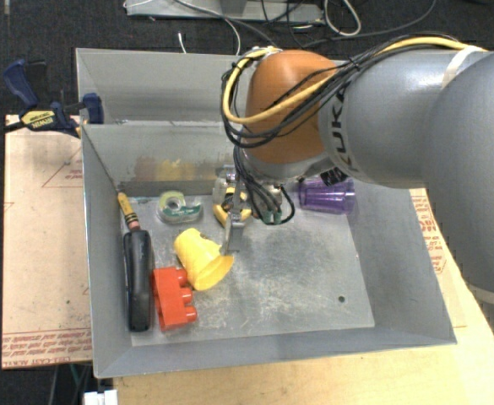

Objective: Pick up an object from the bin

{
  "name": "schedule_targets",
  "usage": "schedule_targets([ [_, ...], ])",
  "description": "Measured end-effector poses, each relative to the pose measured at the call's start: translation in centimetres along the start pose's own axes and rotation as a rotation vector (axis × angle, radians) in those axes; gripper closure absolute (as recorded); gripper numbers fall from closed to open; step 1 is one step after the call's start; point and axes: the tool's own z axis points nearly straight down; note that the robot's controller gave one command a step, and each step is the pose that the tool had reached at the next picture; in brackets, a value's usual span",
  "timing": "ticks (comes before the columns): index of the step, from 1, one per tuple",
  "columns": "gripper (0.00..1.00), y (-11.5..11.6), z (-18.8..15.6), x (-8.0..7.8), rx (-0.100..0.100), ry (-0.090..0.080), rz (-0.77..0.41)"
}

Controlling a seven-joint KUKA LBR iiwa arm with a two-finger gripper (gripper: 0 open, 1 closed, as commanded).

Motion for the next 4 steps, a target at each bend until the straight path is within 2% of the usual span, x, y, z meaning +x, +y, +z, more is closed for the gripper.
schedule_targets([
  [1, 0.0, -0.2, 0.5, 1.5, 0.0, -0.002, 0.016],
  [2, 1.0, -0.7, -2.3, 4.9, -0.001, -0.006, -0.324],
  [3, 0.0, -0.7, -2.3, 4.9, -0.001, -0.006, -0.324],
  [4, 0.0, -0.7, -2.3, 4.9, -0.001, -0.006, -0.324],
])
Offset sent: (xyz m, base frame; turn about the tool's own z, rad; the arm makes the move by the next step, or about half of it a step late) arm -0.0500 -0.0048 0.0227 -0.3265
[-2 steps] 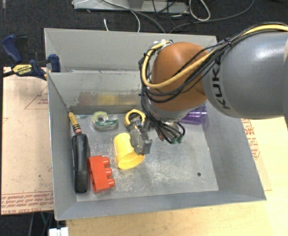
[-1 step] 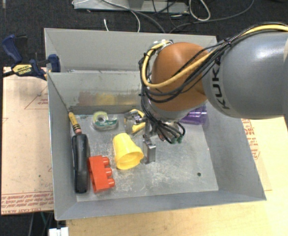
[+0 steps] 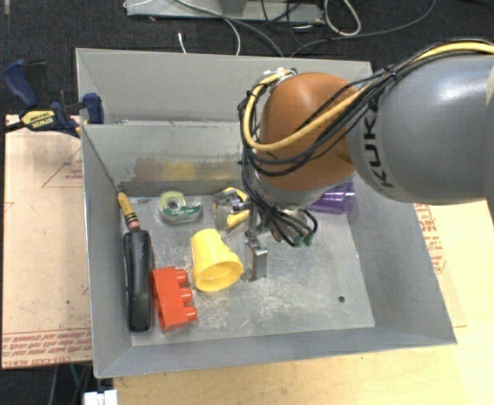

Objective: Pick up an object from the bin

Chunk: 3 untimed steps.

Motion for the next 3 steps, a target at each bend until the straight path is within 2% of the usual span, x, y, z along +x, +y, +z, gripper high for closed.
schedule_targets([
  [1, 0.0, 1.5, 3.6, 1.4, 0.0, -0.004, 0.1],
  [2, 0.0, 0.7, 5.9, -1.5, 0.0, -0.006, -0.072],
  [3, 0.0, 0.6, 6.7, -1.8, 0.0, -0.011, -0.167],
])
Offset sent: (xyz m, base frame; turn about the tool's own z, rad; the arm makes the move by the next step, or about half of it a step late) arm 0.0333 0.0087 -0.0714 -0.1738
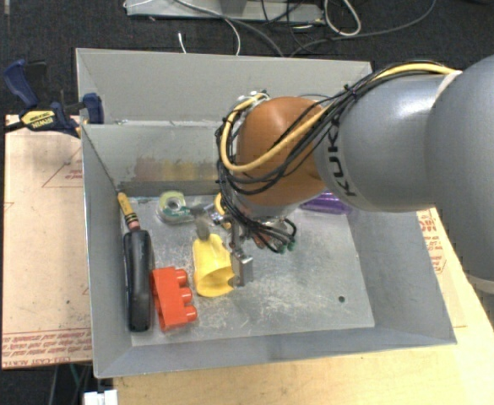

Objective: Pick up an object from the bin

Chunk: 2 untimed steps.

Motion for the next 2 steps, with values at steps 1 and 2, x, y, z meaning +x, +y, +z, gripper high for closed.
schedule_targets([
  [1, 0.0, -1.2, 1.8, -0.5, -0.002, 0.001, 0.052],
  [2, 0.0, -3.2, 2.4, -0.2, 0.0, -0.012, -0.176],
])
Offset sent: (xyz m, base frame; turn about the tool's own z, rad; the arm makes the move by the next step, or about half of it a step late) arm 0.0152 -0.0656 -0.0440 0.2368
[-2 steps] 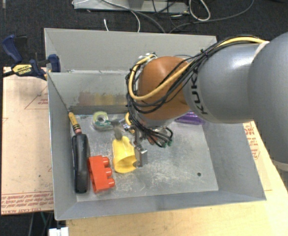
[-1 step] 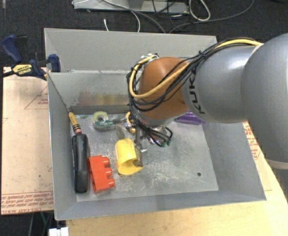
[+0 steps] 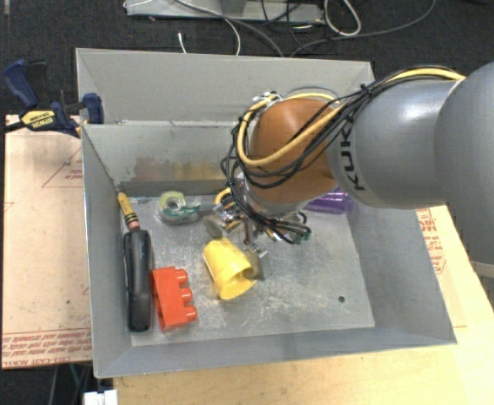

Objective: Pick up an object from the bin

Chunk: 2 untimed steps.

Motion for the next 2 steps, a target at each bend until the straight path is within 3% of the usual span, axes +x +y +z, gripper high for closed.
schedule_targets([
  [1, 0.0, -0.4, 1.0, -1.1, 0.003, 0.007, 0.216],
  [2, 0.0, -3.0, 1.4, 1.6, -0.002, -0.007, 0.025],
])
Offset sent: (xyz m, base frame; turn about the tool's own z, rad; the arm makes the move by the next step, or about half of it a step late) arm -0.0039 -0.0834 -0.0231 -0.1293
